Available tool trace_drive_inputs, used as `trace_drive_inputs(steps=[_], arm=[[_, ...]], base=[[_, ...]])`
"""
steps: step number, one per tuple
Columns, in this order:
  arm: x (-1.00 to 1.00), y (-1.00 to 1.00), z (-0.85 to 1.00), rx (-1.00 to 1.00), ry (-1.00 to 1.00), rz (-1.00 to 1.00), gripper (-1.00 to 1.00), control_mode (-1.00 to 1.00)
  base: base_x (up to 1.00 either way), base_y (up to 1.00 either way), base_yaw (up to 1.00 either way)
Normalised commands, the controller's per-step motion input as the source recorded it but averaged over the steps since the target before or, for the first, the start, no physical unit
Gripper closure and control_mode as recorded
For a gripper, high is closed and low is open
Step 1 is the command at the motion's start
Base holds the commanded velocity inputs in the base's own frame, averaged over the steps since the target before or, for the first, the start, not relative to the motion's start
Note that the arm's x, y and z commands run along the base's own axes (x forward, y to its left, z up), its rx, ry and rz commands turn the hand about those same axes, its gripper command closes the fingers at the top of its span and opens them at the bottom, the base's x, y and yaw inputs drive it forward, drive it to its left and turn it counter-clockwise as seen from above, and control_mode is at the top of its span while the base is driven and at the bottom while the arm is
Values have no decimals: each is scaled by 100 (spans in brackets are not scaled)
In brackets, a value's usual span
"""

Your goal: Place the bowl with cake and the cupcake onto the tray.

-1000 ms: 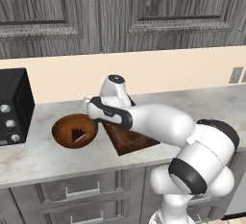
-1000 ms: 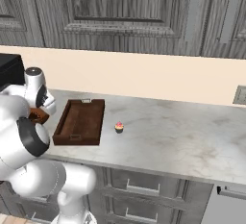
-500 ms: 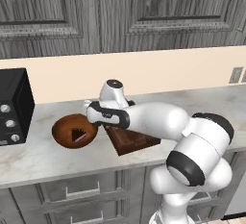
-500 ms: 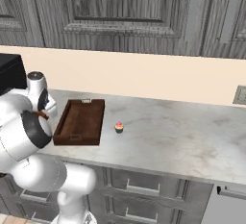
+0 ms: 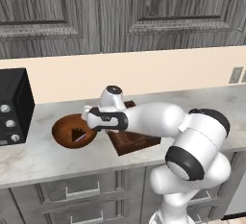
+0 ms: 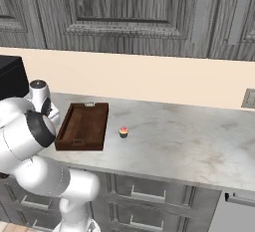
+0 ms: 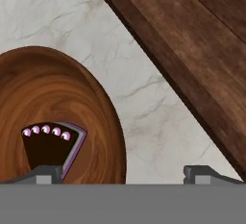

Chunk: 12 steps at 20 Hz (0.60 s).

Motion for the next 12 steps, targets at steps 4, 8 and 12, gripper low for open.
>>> trace_drive_inputs(steps=[4,8,12], arm=[[1,6,-21,0,0,0,-100,-100],[1,10,-21,0,0,0,-100,-100],[6,9,-14,0,0,0,-100,-100]], base=[[0,0,0],[0,0,0],[0,0,0]])
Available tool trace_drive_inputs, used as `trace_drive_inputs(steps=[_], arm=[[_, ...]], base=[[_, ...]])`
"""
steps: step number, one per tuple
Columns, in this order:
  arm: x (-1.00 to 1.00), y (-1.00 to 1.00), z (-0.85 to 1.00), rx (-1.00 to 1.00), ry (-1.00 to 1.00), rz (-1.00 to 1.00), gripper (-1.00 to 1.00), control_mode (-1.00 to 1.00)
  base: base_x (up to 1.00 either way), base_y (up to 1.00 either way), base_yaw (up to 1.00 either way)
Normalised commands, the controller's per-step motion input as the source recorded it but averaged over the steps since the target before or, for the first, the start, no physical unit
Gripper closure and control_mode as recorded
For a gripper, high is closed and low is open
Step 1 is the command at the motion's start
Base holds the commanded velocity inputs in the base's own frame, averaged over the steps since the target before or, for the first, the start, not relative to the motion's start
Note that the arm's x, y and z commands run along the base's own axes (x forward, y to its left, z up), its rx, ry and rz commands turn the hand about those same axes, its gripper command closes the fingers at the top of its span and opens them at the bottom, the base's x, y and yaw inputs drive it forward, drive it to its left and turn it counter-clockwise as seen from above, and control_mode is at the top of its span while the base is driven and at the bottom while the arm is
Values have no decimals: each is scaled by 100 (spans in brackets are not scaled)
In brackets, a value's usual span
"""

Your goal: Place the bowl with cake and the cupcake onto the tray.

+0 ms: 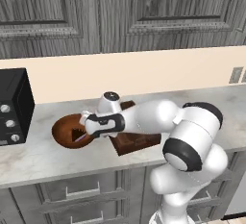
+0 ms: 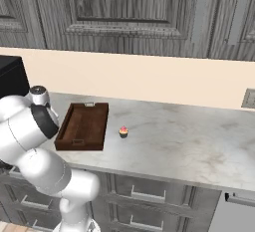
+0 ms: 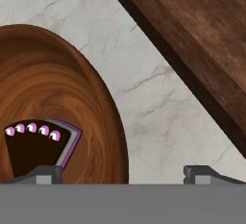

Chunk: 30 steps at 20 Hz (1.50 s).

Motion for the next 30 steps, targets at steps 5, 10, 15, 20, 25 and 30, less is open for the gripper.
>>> trace_drive_inputs(steps=[5,10,15,20,25,30], arm=[[8,7,-8,0,0,0,-100,-100],[1,4,-2,0,0,0,-100,-100],[0,2,0,0,0,0,100,-100],[0,0,0,0,0,0,100,-100],[0,0,0,0,1,0,100,-100],[0,0,13,0,0,-1,100,-100]], base=[[0,0,0],[0,0,0],[0,0,0],[0,0,0],[0,0,0],[0,0,0]])
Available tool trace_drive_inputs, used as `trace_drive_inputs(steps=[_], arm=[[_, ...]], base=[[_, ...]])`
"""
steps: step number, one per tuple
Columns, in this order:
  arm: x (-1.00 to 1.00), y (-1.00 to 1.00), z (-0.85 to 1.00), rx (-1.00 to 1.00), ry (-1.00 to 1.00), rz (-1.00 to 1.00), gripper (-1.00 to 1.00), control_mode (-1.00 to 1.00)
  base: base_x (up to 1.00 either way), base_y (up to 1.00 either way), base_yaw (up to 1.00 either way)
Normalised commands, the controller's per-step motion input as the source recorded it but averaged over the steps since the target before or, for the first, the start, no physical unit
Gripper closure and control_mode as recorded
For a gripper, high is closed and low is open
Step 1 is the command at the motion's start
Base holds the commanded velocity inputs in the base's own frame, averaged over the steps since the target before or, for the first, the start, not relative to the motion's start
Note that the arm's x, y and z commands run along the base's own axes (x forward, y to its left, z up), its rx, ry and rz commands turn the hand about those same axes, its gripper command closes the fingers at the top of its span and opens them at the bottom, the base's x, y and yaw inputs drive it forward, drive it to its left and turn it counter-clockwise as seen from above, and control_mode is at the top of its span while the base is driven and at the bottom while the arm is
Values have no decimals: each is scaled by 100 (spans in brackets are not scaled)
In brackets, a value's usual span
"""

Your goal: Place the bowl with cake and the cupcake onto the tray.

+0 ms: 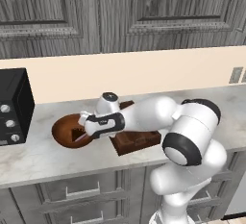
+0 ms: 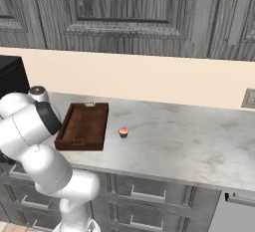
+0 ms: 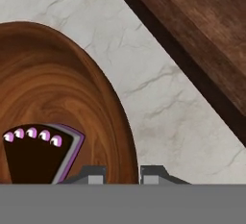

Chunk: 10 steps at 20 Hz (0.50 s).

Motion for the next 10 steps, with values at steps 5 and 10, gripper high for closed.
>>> trace_drive_inputs(steps=[5,10], arm=[[0,-6,29,2,0,-5,100,-100],[0,-14,22,1,0,-7,100,-100]], base=[[0,0,0],[0,0,0]])
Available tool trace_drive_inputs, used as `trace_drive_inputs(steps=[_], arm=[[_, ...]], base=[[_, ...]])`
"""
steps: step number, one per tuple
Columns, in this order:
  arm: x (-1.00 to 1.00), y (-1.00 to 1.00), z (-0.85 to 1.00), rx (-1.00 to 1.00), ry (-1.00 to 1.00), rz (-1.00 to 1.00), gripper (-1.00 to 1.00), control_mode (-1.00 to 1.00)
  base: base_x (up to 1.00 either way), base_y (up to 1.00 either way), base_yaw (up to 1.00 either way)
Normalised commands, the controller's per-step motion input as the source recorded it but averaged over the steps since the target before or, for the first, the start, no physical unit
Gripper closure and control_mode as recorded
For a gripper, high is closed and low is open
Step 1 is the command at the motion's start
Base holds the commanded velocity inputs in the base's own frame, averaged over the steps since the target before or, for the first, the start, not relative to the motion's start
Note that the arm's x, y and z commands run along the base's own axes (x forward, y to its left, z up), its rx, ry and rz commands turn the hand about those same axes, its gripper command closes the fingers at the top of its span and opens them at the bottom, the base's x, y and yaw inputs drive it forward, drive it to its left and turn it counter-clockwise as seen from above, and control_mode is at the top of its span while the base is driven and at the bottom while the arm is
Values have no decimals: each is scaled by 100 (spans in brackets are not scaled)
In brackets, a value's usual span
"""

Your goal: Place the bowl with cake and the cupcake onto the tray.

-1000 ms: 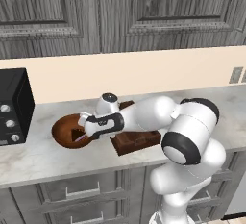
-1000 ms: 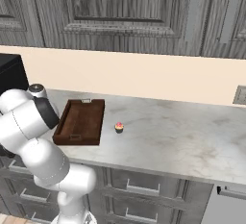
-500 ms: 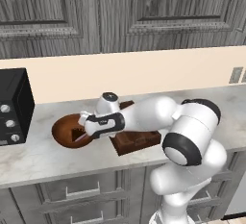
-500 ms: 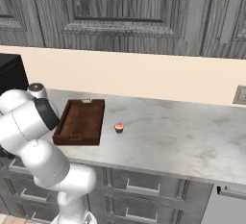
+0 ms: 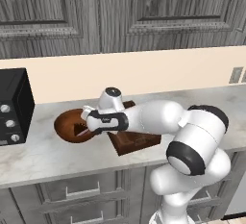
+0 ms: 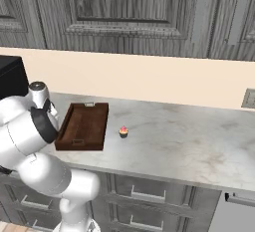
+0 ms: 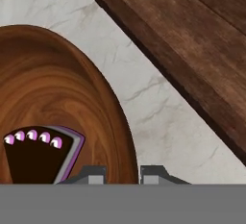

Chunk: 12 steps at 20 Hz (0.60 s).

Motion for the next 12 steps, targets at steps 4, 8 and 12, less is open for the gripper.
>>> trace_drive_inputs(steps=[4,8,12], arm=[[0,-28,20,0,0,-9,100,-100],[0,-13,30,0,0,-12,100,-100],[0,-15,27,0,0,-11,100,-100]], base=[[0,0,0],[0,0,0],[0,0,0]])
